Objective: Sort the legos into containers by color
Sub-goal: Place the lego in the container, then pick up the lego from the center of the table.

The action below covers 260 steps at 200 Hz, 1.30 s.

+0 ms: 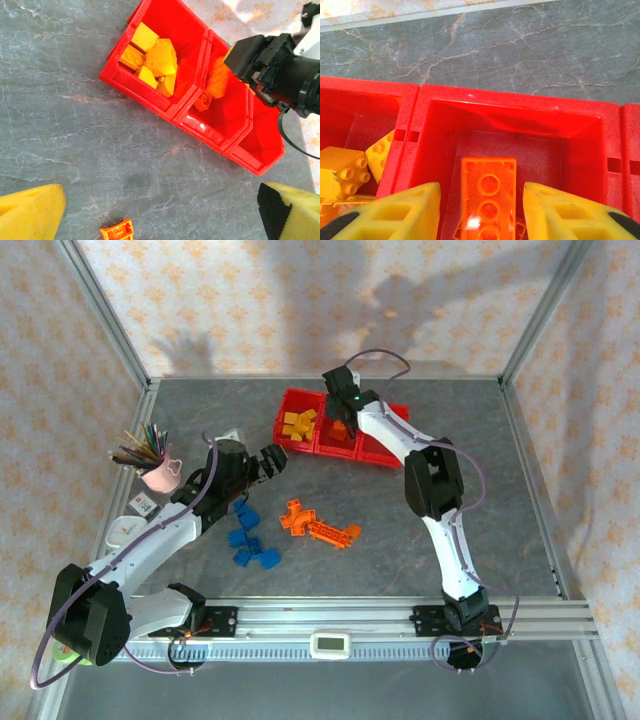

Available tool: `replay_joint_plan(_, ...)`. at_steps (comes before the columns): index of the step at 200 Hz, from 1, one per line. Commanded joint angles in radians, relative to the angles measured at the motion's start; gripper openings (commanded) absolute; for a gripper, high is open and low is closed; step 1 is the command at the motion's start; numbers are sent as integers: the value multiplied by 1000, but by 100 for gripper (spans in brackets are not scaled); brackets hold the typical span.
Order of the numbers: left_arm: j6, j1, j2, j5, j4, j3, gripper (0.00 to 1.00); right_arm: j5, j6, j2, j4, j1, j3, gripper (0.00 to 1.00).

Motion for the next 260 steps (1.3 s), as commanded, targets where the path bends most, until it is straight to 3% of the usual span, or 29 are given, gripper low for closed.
replay_joint_plan(1, 24, 3, 3, 7, 30, 35, 99, 32, -14, -12, -33, 0, 48, 54)
replay_joint_plan(48, 23, 3, -34, 4, 12, 33, 100, 13, -16, -117, -26, 27, -37, 63)
replay_joint_plan(164, -17, 5, -306, -114, -194, -94, 99, -55, -15, -479, 76, 224, -564, 74)
replay_joint_plan(207, -54, 5, -411, -164, -289, -125, 99, -136, -18, -505, 108, 327, -676, 76)
replay_joint_plan(260, -89, 5, -461, -180, -344, -158, 100, -118, 29, -426, 103, 414, -674, 78)
